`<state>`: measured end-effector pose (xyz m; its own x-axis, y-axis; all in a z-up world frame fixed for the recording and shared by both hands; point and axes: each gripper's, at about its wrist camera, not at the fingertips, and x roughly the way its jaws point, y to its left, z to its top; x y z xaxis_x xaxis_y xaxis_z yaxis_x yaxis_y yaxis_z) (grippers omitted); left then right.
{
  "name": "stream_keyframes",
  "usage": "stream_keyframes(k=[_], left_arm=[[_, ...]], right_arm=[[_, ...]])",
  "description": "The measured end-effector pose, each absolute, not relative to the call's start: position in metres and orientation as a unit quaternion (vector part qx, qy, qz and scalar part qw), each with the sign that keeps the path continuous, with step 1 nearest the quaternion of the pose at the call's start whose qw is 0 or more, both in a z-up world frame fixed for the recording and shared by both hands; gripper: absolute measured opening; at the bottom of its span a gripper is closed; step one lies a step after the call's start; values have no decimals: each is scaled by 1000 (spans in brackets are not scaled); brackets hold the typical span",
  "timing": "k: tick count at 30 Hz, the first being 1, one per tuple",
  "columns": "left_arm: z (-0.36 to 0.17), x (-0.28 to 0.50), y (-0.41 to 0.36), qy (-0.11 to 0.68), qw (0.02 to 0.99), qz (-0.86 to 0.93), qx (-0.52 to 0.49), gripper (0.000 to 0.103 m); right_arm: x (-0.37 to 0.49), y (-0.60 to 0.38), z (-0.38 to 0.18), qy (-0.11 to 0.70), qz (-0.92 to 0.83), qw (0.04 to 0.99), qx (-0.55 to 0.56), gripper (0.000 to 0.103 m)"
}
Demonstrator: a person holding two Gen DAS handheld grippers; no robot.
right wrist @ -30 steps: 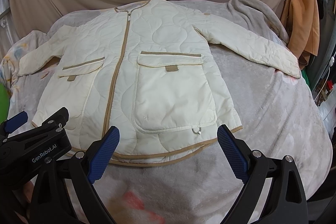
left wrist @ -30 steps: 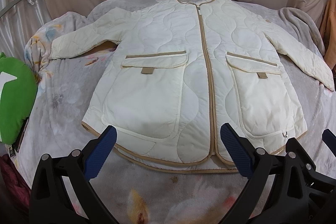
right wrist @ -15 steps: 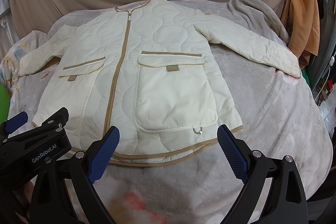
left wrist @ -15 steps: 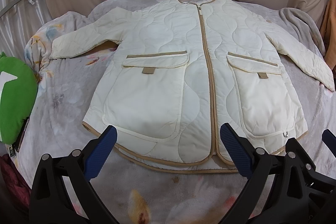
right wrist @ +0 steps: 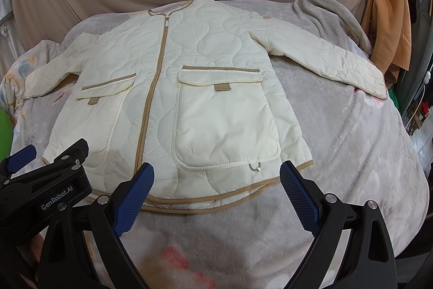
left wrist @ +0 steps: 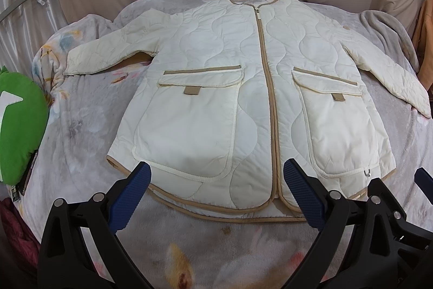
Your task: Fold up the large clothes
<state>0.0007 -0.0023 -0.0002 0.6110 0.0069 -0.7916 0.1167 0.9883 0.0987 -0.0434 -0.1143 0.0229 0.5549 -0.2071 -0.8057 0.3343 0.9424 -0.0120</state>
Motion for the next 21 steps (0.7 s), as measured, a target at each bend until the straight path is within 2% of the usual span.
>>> stream_keyframes(k=[21], left_arm=[[1,2,0,441,894,-31,69,95]], right_arm=[[-45,-113,22,446,-154,879,72,92]])
